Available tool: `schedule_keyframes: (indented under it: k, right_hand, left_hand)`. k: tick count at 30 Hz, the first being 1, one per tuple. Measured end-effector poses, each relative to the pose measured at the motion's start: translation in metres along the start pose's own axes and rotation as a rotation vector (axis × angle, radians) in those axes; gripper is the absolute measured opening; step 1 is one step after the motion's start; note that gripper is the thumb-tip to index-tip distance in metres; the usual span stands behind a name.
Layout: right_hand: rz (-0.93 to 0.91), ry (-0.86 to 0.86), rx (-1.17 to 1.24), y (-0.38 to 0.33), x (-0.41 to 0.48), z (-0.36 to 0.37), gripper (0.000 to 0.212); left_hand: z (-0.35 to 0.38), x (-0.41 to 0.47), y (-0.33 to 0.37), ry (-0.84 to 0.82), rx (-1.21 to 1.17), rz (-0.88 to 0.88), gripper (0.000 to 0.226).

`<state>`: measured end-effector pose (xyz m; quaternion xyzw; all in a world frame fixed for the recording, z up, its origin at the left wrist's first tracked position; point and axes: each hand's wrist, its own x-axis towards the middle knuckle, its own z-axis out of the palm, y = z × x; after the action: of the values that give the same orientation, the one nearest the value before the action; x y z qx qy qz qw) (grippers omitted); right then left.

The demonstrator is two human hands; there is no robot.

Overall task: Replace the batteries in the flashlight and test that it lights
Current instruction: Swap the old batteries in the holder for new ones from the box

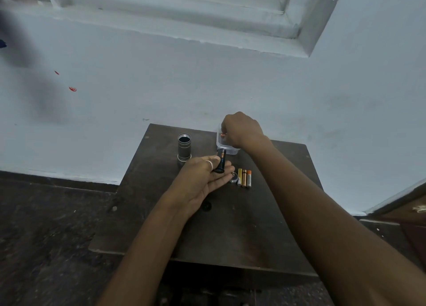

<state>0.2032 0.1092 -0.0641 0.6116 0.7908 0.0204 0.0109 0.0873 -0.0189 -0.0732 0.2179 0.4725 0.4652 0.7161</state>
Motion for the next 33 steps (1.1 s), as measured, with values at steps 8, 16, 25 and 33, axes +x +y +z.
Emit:
schedule_keyframes:
  k: [8, 16, 25, 33]
  right_hand:
    - [0.056, 0.089, 0.255, 0.002, -0.008, -0.002, 0.018]
    - [0.137, 0.369, 0.837, -0.003, -0.096, -0.021, 0.017]
    - [0.235, 0.397, 0.975, -0.015, -0.137, -0.006, 0.02]
    - [0.192, 0.333, 0.834, -0.026, -0.135, -0.003, 0.009]
  left_hand:
    - [0.0, -0.002, 0.002, -0.008, -0.015, -0.023, 0.018]
    - [-0.002, 0.0, 0.001, -0.007, -0.039, -0.002, 0.018]
    - [-0.003, 0.002, -0.003, -0.046, 0.019, 0.048, 0.024]
    - [-0.003, 0.003, -0.004, -0.08, 0.031, 0.085, 0.027]
